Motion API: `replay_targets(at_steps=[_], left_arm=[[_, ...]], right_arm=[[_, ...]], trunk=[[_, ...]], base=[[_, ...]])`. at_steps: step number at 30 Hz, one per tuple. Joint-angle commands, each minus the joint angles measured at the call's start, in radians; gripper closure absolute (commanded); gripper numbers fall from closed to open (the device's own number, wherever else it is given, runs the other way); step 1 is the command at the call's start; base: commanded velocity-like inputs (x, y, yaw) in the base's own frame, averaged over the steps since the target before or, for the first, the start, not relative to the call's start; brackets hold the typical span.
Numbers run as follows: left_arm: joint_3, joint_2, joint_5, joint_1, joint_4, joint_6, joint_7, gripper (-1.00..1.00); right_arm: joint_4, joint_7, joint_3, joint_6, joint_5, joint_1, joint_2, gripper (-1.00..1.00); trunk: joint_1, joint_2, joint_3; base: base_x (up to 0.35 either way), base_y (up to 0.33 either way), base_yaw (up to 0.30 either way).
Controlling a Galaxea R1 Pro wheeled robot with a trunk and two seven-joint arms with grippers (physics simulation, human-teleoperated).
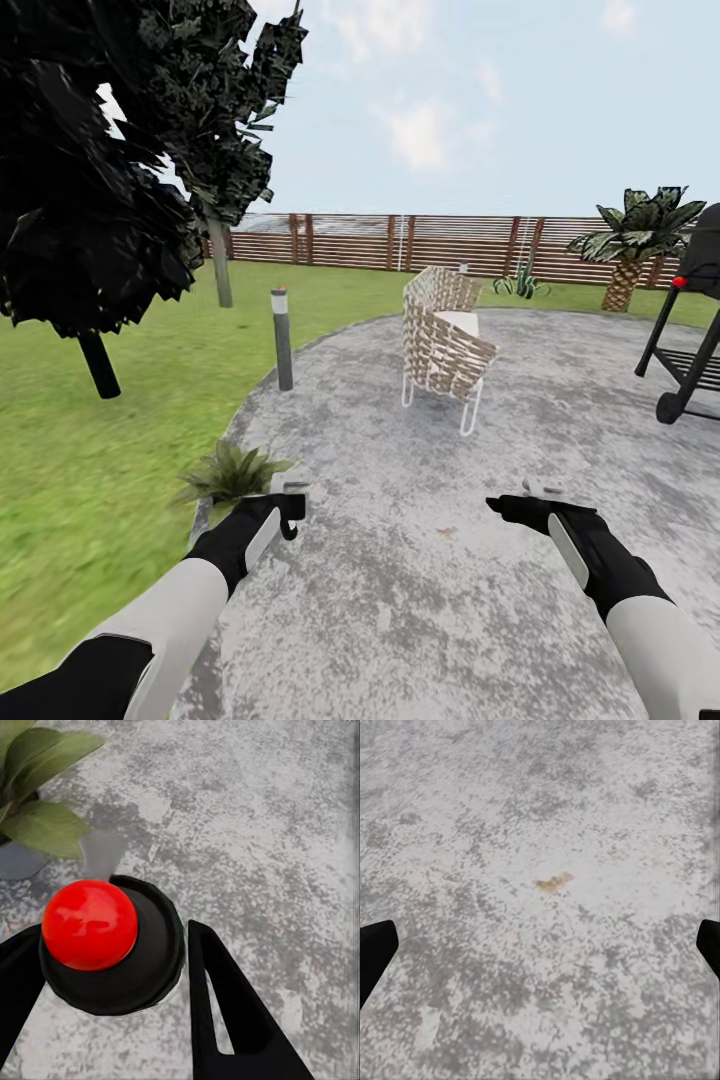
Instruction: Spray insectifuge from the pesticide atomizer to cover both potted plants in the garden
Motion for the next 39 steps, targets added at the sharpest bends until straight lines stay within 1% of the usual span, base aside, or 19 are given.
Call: replay_targets(at_steps=[1,5,18,28,33,39], left_arm=[[-0.008,0.001,0.01,-0.001,-0.002,0.005,0.009,1.0],[-0.008,0.001,0.01,-0.001,-0.002,0.005,0.009,1.0],[-0.008,-0.004,0.01,-0.001,-0.002,0.005,0.009,1.0],[-0.008,-0.004,0.01,-0.001,-0.002,0.005,0.009,1.0],[-0.008,-0.004,0.01,-0.001,-0.002,0.005,0.009,1.0],[-0.008,-0.004,0.01,-0.001,-0.002,0.005,0.009,1.0]], right_arm=[[-0.001,0.003,-0.002,0.005,-0.003,0.0,0.0,-1.0],[-0.001,0.003,-0.002,0.005,-0.003,0.001,0.0,-1.0],[-0.001,0.003,-0.002,0.005,-0.003,0.0,0.0,-1.0],[0.0,0.003,-0.002,0.005,-0.003,0.001,-0.001,-1.0],[-0.001,0.003,-0.002,0.005,-0.003,0.0,-0.001,-1.0],[-0.001,0.001,-0.001,0.004,-0.001,0.001,0.001,-1.0]], trunk=[[0.0,0.0,-0.001],[0.0,0.0,-0.001],[0.0,0.0,-0.001],[0.0,0.0,-0.001],[0.0,0.0,-0.001],[0.0,0.0,-0.001]], base=[[0.188,-0.265,0.0],[0.185,-0.267,0.121],[0.184,-0.268,0.214],[0.183,-0.268,0.03],[0.182,-0.259,0.187],[0.028,-0.033,0.048]])
